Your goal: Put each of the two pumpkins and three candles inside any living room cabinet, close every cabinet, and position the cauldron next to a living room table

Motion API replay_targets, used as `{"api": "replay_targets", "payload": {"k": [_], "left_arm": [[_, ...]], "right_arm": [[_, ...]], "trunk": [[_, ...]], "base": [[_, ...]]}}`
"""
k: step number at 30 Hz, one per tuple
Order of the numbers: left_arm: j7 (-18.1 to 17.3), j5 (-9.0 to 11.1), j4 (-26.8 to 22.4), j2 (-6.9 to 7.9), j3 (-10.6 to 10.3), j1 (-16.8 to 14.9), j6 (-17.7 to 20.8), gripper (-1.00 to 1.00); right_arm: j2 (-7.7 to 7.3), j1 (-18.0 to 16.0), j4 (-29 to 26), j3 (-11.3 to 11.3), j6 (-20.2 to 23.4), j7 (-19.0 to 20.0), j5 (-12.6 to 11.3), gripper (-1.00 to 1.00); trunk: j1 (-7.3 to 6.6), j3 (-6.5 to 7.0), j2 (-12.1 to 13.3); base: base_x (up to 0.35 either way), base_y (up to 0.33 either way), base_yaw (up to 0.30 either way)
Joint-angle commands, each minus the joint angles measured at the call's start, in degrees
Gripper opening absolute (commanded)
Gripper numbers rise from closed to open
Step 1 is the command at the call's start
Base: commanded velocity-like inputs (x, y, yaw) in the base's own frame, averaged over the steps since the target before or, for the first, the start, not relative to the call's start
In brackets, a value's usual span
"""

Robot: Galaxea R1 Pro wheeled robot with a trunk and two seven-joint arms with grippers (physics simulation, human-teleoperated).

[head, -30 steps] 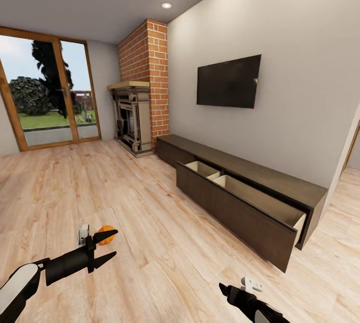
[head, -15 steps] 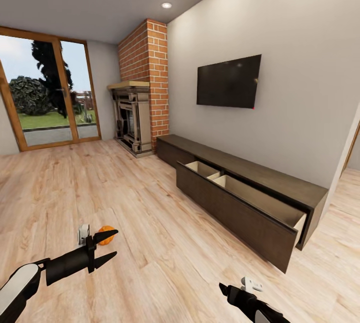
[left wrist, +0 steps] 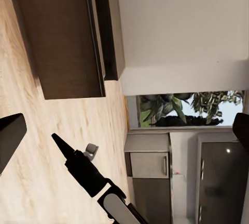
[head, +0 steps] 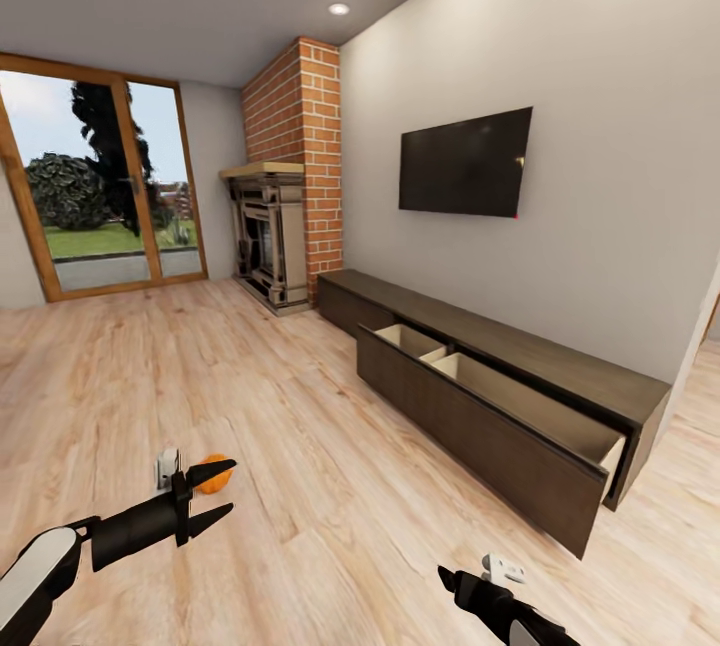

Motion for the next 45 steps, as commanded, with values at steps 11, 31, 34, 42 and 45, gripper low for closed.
{"api": "replay_targets", "payload": {"k": [11, 31, 34, 42, 45], "left_arm": [[-0.6, -0.4, 0.4, 0.04, -0.1, -0.1, 0.0, 1.0], [-0.6, -0.5, 0.4, -0.03, -0.1, -0.1, 0.0, 1.0], [-0.6, -0.5, 0.4, -0.03, -0.1, -0.1, 0.0, 1.0], [-0.6, -0.5, 0.4, -0.04, -0.1, -0.1, 0.0, 1.0], [-0.6, -0.5, 0.4, -0.04, -0.1, -0.1, 0.0, 1.0]], "right_arm": [[-0.04, 0.0, 0.0, 0.4, -0.1, 0.0, -0.5, 1.0], [0.14, 0.0, 0.0, 0.4, -0.1, 0.1, -0.5, 1.0], [0.14, 0.0, 0.0, 0.4, -0.1, 0.2, -0.5, 1.0], [0.14, 0.0, 0.0, 0.5, -0.1, 0.1, -0.5, 1.0], [0.14, 0.0, 0.0, 0.4, -0.1, 0.1, -0.5, 1.0]], "trunk": [[0.0, -0.06, 0.0], [0.0, -0.06, 0.0], [0.0, -0.06, 0.0], [0.0, 0.08, 0.0], [0.0, 0.2, 0.0]], "base": [[0.072, 0.0, 0.255], [0.003, 0.0, 0.203], [0.0, 0.0, 0.006], [0.0, 0.0, 0.134], [0.0, 0.0, 0.235]]}}
